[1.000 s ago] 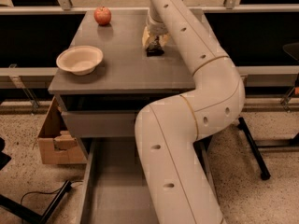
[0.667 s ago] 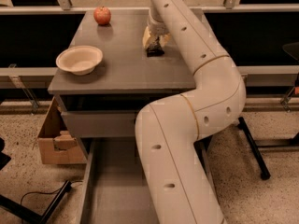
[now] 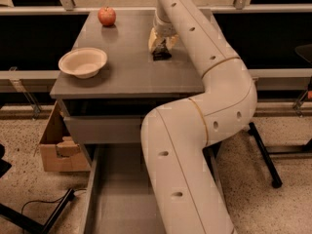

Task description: Place rxbar chocolate into middle drawer

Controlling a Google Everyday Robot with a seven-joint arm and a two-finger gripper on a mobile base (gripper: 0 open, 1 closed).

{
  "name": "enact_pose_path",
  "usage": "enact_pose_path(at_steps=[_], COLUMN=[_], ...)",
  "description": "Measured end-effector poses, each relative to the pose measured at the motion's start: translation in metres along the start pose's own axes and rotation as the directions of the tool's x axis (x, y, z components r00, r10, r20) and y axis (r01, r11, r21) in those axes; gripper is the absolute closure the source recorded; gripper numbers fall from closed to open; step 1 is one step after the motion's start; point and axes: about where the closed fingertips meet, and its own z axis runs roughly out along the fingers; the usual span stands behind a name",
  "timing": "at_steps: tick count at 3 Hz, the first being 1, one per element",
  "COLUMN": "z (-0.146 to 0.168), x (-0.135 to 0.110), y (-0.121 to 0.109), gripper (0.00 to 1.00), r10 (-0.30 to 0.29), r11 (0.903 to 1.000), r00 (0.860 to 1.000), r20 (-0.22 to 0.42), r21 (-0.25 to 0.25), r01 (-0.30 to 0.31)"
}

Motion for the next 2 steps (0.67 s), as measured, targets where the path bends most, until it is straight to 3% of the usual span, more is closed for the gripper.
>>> enact_pose_path(at_steps=[1,2], z=[-0.052,-0.105], x=[0.017,0.031], y=[-0.020,-0.038], gripper=[1.00,1.00], r10=[-0.098,-0.223], r11=[0.9933,0.9667], r00=[0.994,0.971], r20=[-0.050,-0.087], r21=[0.057,0.108], r01=[0.101,0.232])
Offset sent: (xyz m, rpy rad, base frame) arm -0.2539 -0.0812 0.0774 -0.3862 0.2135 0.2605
